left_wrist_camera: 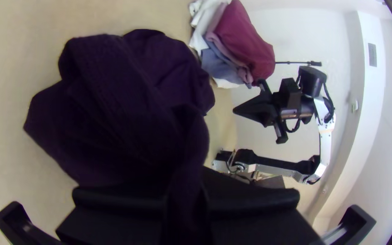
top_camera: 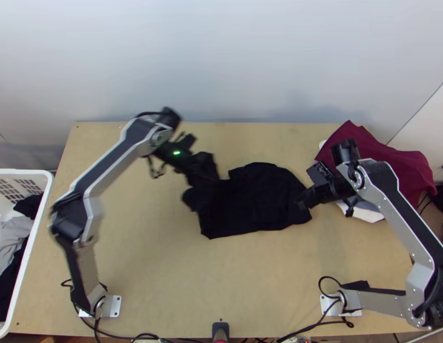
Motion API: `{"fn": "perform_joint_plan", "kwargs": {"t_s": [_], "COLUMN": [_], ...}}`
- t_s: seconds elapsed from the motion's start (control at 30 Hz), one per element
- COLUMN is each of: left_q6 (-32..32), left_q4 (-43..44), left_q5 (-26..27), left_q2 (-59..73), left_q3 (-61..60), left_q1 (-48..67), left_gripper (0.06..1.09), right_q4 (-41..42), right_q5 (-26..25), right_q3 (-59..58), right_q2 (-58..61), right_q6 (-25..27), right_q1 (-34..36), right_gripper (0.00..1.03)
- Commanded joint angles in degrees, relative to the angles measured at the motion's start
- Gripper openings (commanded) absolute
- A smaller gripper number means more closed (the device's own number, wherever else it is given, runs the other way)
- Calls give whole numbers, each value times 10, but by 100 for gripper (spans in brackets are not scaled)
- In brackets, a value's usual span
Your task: Fold the t-shirt
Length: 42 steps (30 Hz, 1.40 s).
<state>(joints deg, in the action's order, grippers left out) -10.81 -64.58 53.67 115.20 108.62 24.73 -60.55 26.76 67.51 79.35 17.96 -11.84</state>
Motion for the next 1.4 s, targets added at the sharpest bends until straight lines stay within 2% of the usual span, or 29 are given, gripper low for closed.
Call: {"fn": "perform_joint_plan", "kwargs": {"t_s": [0.0, 0.33, 0.57, 0.63, 0.67, 0.7, 0.73, 0.77, 0.93, 1.2, 1.3, 1.37], "left_q6": [-72, -240, -406, -447, -449, -447, -447, -445, -396, -287, -301, -282], "left_q4": [21, 273, 503, 563, 580, 582, 582, 582, 526, 347, 308, 292], "left_q5": [26, 28, 29, 24, 17, 7, 9, 11, 12, 0, 12, 16], "left_q2": [138, 276, 340, 351, 354, 356, 360, 362, 309, 246, 213, 179], "left_q3": [183, 209, 224, 230, 230, 230, 230, 230, 191, 189, 191, 186], "left_q1": [101, 154, 167, 173, 175, 178, 180, 181, 178, 133, 107, 94], "left_gripper": [10, 10, 10, 18, 30, 55, 87, 106, 105, 105, 105, 105], "right_q4": [-1, 3, 2, 2, 2, 2, 1, 1, -1, 0, 2, 4], "right_q5": [-4, -15, -15, -15, -15, -15, -15, -15, -15, -15, -15, -15], "right_q3": [-44, -107, -117, -117, -117, -116, -115, -114, -116, -123, -124, -124], "right_q2": [-55, -119, -133, -132, -132, -132, -132, -132, -143, -152, -152, -152], "right_q6": [-18, -44, -45, -45, -45, -45, -45, -45, -45, -42, -41, -40], "right_q1": [10, 39, 62, 63, 63, 63, 64, 65, 67, 62, 61, 61], "right_gripper": [3, 3, 3, 3, 3, 3, 3, 3, 3, 3, 3, 3]}}
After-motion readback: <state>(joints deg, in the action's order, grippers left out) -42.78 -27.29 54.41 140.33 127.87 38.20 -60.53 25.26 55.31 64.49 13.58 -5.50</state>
